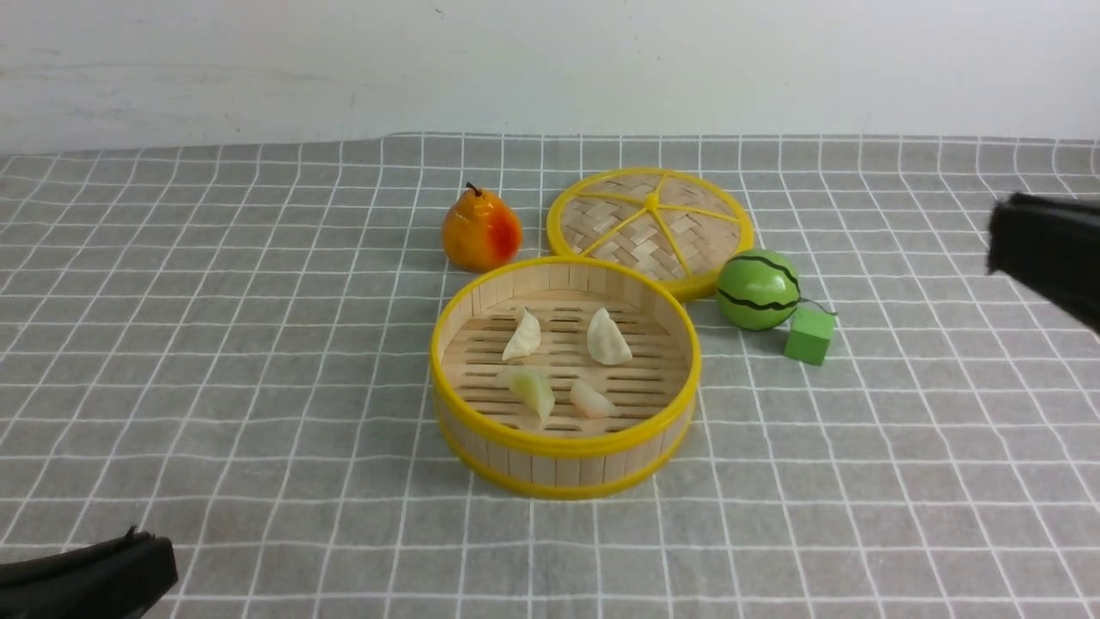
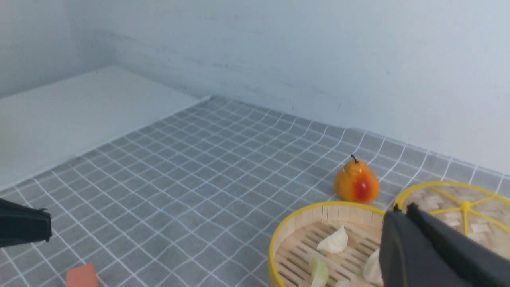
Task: Put the dumplings into the steamer on the table with the grey tablecloth.
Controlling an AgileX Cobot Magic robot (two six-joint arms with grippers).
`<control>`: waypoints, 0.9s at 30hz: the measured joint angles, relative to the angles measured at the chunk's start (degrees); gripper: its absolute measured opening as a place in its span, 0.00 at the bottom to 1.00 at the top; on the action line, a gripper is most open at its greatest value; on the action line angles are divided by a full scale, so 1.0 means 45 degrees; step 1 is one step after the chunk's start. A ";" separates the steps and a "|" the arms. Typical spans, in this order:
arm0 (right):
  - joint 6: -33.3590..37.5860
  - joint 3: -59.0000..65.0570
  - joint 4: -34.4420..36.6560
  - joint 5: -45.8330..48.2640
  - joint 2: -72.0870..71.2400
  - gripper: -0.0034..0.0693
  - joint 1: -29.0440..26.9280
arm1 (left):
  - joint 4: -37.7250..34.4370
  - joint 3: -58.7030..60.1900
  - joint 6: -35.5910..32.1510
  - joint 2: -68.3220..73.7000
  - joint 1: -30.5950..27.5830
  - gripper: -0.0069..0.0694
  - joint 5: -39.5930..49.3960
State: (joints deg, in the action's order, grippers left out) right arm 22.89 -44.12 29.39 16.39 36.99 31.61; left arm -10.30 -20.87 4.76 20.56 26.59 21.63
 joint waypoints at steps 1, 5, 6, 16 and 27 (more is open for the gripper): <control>0.0000 0.0114 0.0000 0.0000 -0.0279 0.03 0.0000 | 0.0000 0.0000 0.0000 0.0000 0.0000 0.16 0.0010; 0.0000 0.0386 0.0015 0.0043 -0.0769 0.03 0.0000 | 0.0000 0.0000 0.0000 0.0000 0.0000 0.17 0.0056; 0.0000 0.0426 0.0015 0.0085 -0.0840 0.03 0.0000 | 0.0000 0.0000 0.0000 0.0000 0.0000 0.17 0.0077; 0.0000 0.0513 0.0030 0.0155 -0.0900 0.04 0.0000 | 0.0000 0.0000 0.0000 0.0000 0.0000 0.17 0.0080; 0.0000 0.3700 -0.1726 -0.1448 -0.2365 0.04 -0.1038 | -0.0005 0.0000 0.0000 0.0000 0.0000 0.19 0.0095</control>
State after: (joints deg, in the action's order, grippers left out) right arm 22.89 -27.47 21.63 9.87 26.35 26.93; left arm -10.32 -20.87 4.76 20.56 26.59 22.05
